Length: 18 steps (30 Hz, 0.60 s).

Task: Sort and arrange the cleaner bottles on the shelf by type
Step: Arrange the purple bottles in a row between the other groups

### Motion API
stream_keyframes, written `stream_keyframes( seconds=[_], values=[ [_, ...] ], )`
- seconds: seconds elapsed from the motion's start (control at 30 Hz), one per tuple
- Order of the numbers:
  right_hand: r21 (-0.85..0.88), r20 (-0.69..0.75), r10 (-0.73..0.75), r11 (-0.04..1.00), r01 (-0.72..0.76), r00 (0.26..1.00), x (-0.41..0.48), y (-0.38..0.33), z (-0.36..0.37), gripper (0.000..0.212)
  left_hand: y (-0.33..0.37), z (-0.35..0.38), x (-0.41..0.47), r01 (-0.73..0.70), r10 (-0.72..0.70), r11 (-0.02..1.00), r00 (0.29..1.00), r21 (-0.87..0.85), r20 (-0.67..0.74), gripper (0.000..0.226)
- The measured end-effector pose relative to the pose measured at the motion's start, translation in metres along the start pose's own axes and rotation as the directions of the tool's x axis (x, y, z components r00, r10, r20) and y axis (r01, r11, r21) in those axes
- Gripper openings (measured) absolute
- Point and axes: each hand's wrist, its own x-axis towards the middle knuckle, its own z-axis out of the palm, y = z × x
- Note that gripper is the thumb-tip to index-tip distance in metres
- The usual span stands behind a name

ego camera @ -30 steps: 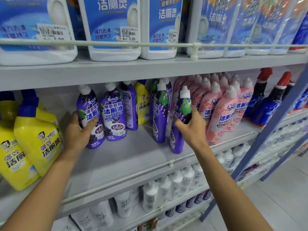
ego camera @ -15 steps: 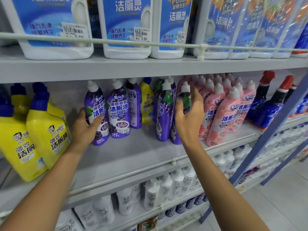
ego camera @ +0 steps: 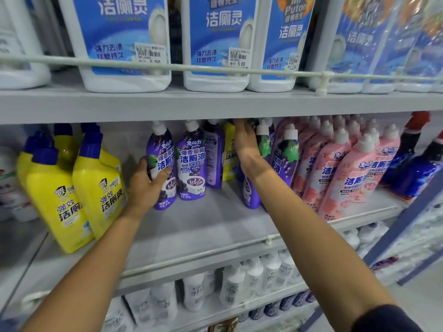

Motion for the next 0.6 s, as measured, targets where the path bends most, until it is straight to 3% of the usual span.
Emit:
stream_keyframes(
  seconds=[0.1,0.2,0.33,0.47,0.6],
  values=[
    [-0.074,-0.049,0.071,0.994,-0.075,0.996,0.039,0.012,0.018,0.065,0.0,0.001,-0.001,-0.014,0.014,1.0,1.0,0.0,-0.006,0.036],
    [-0.153,-0.056,0.101,0.982,-0.108,0.993,0.055,0.014,0.022,0.046,-0.002,0.002,0.0,-0.025,0.025,1.0,1.0,-0.001,-0.02,0.038],
    [-0.237,-0.042,0.087,0.967,-0.094,0.995,0.071,0.015,0.032,0.037,-0.002,0.004,0.0,-0.031,0.032,0.999,0.999,0.016,-0.043,0.04],
    [-0.318,-0.191,0.119,0.931,-0.176,0.974,0.082,0.017,0.042,0.034,-0.002,0.005,0.0,-0.022,0.023,1.0,0.999,0.013,-0.039,0.042],
    [-0.223,-0.253,0.123,0.958,-0.181,0.96,0.085,0.025,0.038,0.035,-0.006,0.004,0.001,-0.018,0.019,1.0,0.999,0.015,-0.037,0.043]
  ],
)
